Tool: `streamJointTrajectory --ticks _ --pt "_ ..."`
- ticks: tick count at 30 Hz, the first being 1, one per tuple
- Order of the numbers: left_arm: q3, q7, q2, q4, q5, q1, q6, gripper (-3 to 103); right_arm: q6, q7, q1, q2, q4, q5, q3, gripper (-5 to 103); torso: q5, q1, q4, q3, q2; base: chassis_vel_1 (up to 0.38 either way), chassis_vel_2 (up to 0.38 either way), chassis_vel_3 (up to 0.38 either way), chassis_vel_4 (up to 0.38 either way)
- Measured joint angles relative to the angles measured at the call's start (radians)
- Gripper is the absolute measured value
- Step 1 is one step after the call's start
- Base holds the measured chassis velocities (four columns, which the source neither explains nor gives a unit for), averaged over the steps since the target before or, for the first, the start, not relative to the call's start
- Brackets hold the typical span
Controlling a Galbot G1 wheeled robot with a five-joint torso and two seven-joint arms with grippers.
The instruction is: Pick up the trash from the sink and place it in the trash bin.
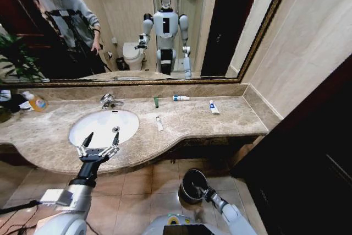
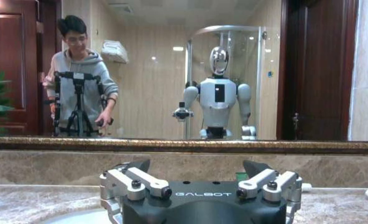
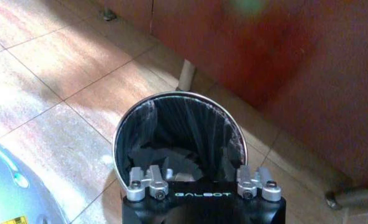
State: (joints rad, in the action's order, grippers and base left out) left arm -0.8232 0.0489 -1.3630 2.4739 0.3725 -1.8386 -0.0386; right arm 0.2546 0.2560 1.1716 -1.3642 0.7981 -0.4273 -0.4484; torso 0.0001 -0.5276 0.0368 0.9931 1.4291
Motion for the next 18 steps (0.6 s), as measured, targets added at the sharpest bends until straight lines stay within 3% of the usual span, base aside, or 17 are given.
streamJointTrajectory --ticks 1,2,4,6,7,10,18 --pt "0.000 0.000 0.000 0.000 0.000 0.000 0.000 100 0.000 0.000 0.007 0.002 0.008 0.006 0.000 61 0.0000 0.000 0.0000 0.000 0.000 0.000 0.000 0.000 0.000" --pt "0.000 0.000 0.000 0.000 0.000 0.000 0.000 100 0.002 -0.001 0.017 0.006 0.018 0.021 -0.001 71 -0.0001 0.000 0.0000 0.000 0.000 0.000 0.000 0.000 0.000" --pt "0.000 0.000 0.000 0.000 0.000 0.000 0.000 100 0.003 -0.001 0.024 0.009 0.026 0.038 0.001 71 -0.0001 0.000 0.0000 0.000 0.000 0.000 0.000 0.000 0.000" --pt "0.000 0.000 0.000 0.000 0.000 0.000 0.000 100 0.003 0.000 0.049 0.015 0.056 0.097 0.005 82 -0.0001 0.000 0.0000 0.000 0.000 0.000 0.000 0.000 0.000" --pt "0.000 0.000 0.000 0.000 0.000 0.000 0.000 100 0.003 0.000 0.049 0.015 0.056 0.097 0.005 82 -0.0001 0.000 0.0000 0.000 0.000 0.000 0.000 0.000 0.000" --pt "0.000 0.000 0.000 0.000 0.000 0.000 0.000 100 0.024 0.000 0.074 0.016 0.080 0.178 0.003 97 -0.0001 0.000 0.0000 0.000 0.000 0.000 0.000 0.000 0.000" --pt "0.000 0.000 0.000 0.000 0.000 0.000 0.000 100 0.074 -0.065 0.147 0.031 0.216 0.357 -0.013 100 -0.0001 0.000 0.0000 0.000 0.000 0.000 0.000 0.000 0.000"
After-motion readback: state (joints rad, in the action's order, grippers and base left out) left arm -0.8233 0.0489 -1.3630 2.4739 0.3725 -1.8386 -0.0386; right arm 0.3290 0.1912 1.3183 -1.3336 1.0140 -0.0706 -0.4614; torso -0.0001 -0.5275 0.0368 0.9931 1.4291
